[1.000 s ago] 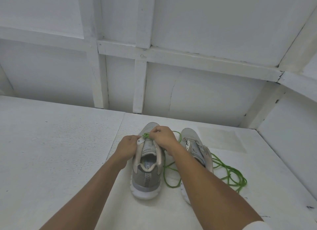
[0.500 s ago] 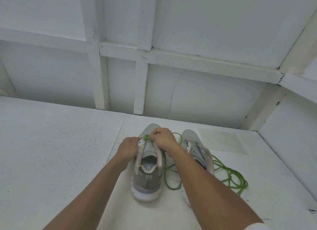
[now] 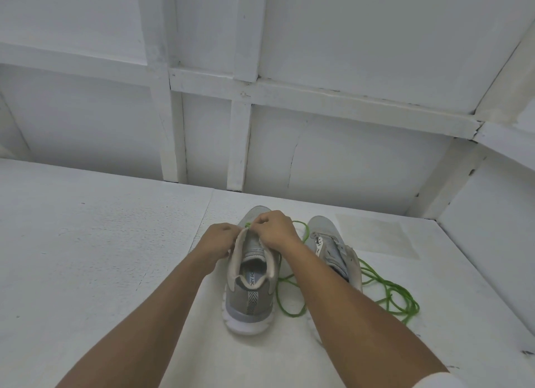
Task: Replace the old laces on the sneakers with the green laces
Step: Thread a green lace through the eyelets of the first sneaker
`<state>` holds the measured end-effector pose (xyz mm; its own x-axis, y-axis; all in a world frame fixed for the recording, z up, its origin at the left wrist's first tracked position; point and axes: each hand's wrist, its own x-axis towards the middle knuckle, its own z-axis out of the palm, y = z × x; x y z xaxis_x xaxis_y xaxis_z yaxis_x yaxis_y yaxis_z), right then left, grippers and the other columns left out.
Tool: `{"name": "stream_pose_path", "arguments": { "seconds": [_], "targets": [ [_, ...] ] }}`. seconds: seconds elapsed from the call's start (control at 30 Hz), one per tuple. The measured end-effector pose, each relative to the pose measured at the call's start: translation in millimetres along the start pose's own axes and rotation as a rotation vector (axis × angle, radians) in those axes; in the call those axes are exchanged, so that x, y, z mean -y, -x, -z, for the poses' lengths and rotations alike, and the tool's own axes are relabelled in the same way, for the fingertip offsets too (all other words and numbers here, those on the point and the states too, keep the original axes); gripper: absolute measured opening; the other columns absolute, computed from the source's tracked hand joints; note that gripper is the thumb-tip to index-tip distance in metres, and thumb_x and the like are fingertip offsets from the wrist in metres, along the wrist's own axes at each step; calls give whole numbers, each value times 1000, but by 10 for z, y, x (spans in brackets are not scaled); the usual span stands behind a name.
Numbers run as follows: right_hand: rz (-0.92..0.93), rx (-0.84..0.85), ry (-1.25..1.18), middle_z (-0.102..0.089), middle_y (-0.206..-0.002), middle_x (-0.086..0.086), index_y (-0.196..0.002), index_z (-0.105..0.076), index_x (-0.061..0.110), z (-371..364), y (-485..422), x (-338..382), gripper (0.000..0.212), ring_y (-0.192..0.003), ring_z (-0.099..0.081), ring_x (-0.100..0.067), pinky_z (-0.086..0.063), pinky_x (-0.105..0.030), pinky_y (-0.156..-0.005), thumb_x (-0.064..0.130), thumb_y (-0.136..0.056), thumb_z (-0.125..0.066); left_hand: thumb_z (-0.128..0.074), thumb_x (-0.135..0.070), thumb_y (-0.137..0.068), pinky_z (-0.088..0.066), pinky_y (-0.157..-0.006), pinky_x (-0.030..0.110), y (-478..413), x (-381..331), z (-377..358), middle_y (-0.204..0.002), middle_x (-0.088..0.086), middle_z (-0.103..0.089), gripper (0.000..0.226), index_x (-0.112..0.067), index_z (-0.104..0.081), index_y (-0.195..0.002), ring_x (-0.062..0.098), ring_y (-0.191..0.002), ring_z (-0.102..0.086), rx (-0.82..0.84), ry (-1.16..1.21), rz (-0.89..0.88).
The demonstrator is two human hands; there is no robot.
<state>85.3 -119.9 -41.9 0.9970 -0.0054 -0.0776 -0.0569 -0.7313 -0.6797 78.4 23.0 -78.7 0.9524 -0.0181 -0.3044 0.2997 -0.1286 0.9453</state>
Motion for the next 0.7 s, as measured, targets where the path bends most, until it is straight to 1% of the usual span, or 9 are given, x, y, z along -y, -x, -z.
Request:
{"name": "stream_pose_path", "arguments": {
  "seconds": [0.07,0.17,0.27,0.33,0.4,0.5,0.57,0.63,0.7],
  "targets": [
    [-2,2,72,-71,-100,-8,-94,-75,11,38,23,31,20,-97,-62,-25,-52,-33,-81,19,-87,-57,-59,-16,-92,-42,-68,33,-39,13,-9,-88,11,-64,11,-9,-66,-89,22,-78,-54,-20,18,-25],
    [23,-107,210,-60,-120,-6,-119,-64,14,108,205,65,33,-115,-50,-28,-44,-37,-95,26,-89,-54,-53,-11,-96,-45,-68,31,-68,-56,47,-95,8,-62,7,-12,-56,-90,21,-79,-61,-107,193,-85],
    [58,-258,140,-50,-117,-1,-119,-56,20,112,600,-3,34,-109,-47,-22,-40,-32,-81,36,-89,-55,-38,-4,-99,-51,-77,36,-243,-289,477,-95,8,-64,18,-13,-48,-88,23,-85,-67,-208,673,-109],
    [15,-239,41,-49,-110,3,-112,-53,20,30,831,-102,31,-97,-51,-17,-37,-29,-74,41,-90,-57,-34,-2,-97,-56,-64,29,-362,-587,965,-82,4,-63,23,-11,-51,-85,16,-70,-67,-278,1037,-140],
    [-11,-240,-46,-53,-103,3,-102,-52,20,-59,938,-219,25,-91,-53,-16,-43,-30,-76,41,-90,-59,-35,-6,-97,-44,-45,18,-383,-912,1317,-62,-4,-56,25,-15,-50,-79,8,-49,-54,-350,1143,-241],
    [-8,-265,-126,-55,-95,3,-91,-52,19,-97,937,-274,21,-86,-54,-15,-46,-29,-76,38,-92,-59,-41,-6,-96,-27,-36,15,-309,-1078,1209,-60,-6,-53,19,-18,-55,-91,5,-40,-40,-411,746,-326],
    [9,-261,-109,-53,-95,2,-90,-50,19,-104,927,-273,20,-86,-52,-15,-42,-28,-74,37,-93,-59,-43,1,-96,-28,-36,13,-237,-820,800,-64,-4,-59,28,-17,-57,-112,3,-38,-42,-221,232,-323],
    [16,-273,-98,-53,-96,2,-90,-48,21,-120,923,-275,19,-87,-51,-16,-39,-27,-73,37,-93,-58,-49,-5,-98,-39,-47,17,-137,-420,372,-72,-2,-66,27,-16,-59,-120,5,-51,-53,58,-352,-269],
    [17,-284,-98,-53,-95,2,-90,-48,21,-125,925,-281,18,-88,-51,-17,-37,-27,-72,36,-93,-58,-51,-18,-98,-41,-65,23,-69,-162,137,-83,0,-67,19,-14,-67,-107,15,-76,-59,85,-784,-308]
  ]
}}
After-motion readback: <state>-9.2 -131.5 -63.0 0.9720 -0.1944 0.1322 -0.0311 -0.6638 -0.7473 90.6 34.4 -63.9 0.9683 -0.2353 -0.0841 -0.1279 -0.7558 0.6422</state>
